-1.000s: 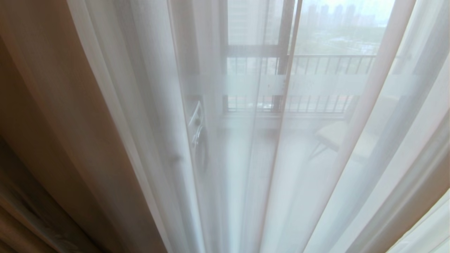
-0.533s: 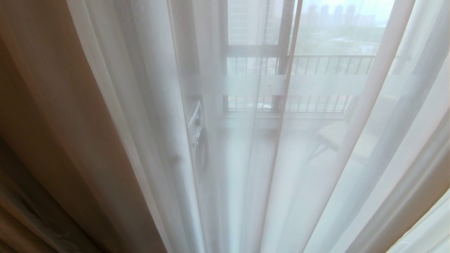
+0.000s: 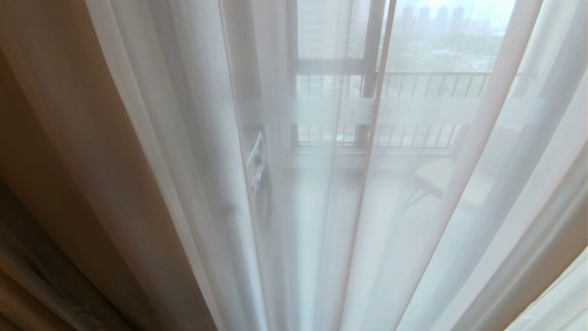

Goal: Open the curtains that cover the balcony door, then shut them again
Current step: Close the outer curtains on both sides

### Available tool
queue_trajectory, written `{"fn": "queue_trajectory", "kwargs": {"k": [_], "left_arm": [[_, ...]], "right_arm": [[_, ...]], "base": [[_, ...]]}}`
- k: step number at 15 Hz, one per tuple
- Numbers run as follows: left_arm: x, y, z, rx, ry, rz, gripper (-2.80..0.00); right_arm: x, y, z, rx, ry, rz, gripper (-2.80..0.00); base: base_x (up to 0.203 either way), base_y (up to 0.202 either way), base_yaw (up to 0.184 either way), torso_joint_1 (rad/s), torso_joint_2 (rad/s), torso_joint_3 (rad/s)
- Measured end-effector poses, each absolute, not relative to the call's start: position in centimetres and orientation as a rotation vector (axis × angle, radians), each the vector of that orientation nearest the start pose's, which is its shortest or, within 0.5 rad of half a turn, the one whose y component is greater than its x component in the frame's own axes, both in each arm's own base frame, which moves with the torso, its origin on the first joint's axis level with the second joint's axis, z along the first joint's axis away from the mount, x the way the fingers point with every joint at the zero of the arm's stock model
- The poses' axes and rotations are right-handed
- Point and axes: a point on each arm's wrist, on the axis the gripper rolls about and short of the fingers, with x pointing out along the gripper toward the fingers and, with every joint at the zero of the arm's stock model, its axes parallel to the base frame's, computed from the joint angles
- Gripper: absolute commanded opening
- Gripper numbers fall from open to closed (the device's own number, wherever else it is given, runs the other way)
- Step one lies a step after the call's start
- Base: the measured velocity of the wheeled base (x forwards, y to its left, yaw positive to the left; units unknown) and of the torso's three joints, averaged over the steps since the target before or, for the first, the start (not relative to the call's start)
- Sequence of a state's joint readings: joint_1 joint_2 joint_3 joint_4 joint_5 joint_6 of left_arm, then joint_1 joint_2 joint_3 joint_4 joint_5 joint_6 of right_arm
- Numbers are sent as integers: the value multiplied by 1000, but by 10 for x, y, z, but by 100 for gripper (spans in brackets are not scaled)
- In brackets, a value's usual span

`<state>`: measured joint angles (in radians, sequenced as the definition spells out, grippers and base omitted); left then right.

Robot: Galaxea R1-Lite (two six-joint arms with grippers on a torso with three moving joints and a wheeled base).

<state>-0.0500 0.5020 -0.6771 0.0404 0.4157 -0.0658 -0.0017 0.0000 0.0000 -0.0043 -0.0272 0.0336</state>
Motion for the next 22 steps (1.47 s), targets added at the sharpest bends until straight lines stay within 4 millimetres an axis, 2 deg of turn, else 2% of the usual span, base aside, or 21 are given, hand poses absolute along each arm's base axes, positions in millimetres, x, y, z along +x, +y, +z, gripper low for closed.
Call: {"fn": "queue_trajectory", "kwargs": {"k": [3,5,9,13,14,17,22], "left_arm": [[25,11,311,-111,-157,534,-280],[44,16,331,-100,-154,696,-280],[76,46,353,-54,-124,983,-280],[92,97,364,-28,-99,1105,-280],[96,113,365,-23,-98,1107,0],[107,152,362,-17,-92,1108,0],[123,181,344,-50,-13,1107,0]], "right_arm": [[-23,-1,76,33,-4,-29,-280],[-23,-1,76,34,-5,-29,-280],[-23,-1,76,33,-5,-29,-280],[-23,-1,76,34,-4,-29,-280],[-23,-1,76,33,-4,-29,-280],[-23,-1,76,33,-5,-29,-280],[-23,-1,76,33,-5,-29,-280]], "base": [[0,0,0,0,0,0],[0,0,0,0,0,0],[0,0,0,0,0,0],[0,0,0,0,0,0],[0,0,0,0,0,0],[0,0,0,0,0,0],[0,0,0,0,0,0]]}}
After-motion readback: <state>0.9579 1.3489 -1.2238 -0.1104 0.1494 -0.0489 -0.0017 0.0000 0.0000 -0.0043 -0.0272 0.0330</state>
